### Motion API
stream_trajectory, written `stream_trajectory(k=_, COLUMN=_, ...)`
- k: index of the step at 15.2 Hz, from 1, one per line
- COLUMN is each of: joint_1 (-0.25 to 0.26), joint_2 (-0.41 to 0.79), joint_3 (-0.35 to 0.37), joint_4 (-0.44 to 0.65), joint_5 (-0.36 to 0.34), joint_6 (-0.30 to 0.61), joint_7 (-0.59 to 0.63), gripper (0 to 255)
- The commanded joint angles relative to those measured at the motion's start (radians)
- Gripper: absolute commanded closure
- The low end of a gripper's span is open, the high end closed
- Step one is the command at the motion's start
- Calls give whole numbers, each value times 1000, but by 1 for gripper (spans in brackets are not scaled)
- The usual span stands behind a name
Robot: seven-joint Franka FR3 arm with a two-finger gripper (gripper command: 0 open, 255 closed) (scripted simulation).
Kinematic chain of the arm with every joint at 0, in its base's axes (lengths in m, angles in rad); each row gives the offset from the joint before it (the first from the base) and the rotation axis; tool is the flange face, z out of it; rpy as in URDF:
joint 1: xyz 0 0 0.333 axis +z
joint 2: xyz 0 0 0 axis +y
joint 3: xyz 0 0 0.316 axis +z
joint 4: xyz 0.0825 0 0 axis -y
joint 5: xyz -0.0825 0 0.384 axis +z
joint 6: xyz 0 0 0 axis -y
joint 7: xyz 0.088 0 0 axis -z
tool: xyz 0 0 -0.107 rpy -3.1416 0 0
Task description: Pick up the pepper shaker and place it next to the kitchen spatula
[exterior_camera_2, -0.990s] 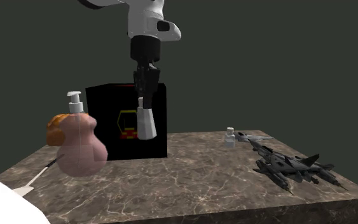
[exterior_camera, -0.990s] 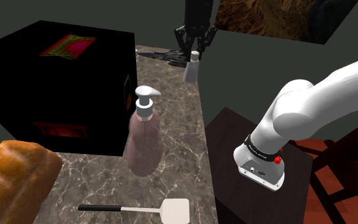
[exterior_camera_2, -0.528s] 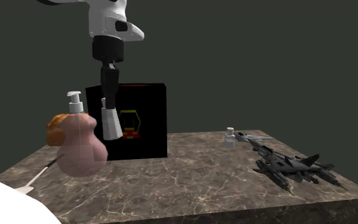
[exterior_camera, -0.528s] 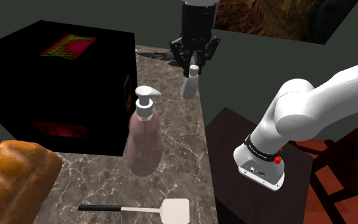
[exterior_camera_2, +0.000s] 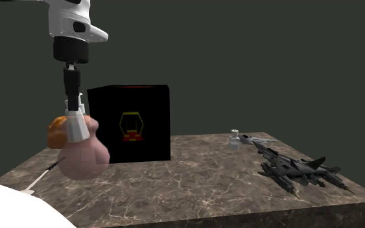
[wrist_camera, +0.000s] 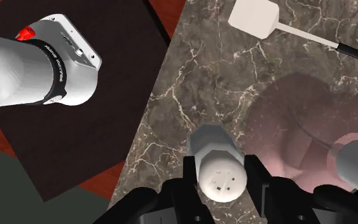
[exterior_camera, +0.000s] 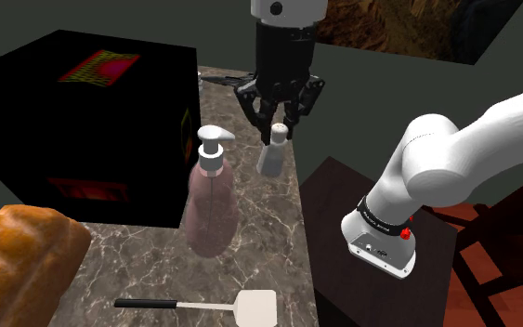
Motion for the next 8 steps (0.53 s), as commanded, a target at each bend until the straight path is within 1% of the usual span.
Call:
stream_trajectory(k=1, joint_1=17, joint_2=5, joint_3=43, joint_4=16, joint_5=28, joint_6=-1, joint_7=54, gripper=255)
stream_trajectory(k=4, joint_1=35, joint_2=26, joint_3=107, joint_4=49, joint_5=62, joint_6=5, joint_7=129, gripper=255)
stream_trajectory(k=5, joint_1=43, joint_2=42, joint_3=143, joint_4=70, joint_5=78, joint_6=9, joint_7=171, gripper=255)
stream_trajectory(k=8, joint_1=45, joint_2=40, joint_3=153, joint_4=30, joint_5=85, joint_6=48, joint_7=166, gripper=255)
